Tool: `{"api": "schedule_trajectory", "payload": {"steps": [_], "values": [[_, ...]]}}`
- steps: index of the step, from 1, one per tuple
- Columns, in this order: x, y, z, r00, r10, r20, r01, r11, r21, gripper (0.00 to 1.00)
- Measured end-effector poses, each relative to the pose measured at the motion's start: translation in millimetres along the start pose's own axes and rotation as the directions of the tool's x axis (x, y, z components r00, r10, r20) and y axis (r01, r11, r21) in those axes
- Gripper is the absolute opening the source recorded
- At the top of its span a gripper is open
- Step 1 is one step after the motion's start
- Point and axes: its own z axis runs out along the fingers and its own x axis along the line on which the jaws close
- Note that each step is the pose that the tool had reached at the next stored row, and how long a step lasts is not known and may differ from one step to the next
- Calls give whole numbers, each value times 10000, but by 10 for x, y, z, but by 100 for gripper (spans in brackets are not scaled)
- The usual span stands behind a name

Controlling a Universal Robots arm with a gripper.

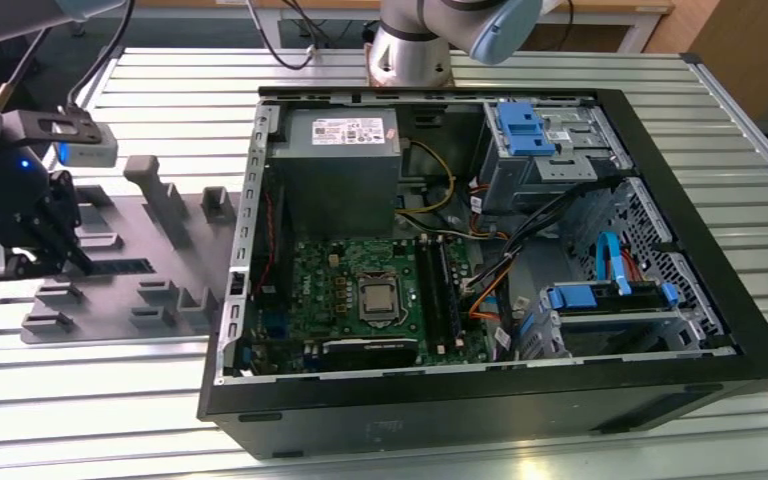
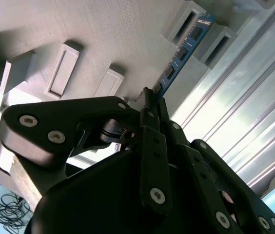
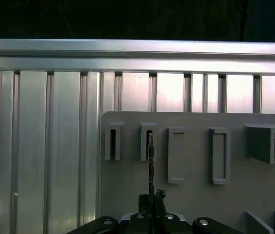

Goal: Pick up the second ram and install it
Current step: 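Pick up the second ram and move it above second insertion slot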

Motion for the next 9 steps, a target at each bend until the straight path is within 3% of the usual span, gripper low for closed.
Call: {"api": "schedule_trajectory", "payload": {"steps": [9], "values": [[0, -1, -28, 10000, 0, 0, 0, 10000, 1, 14]]}}
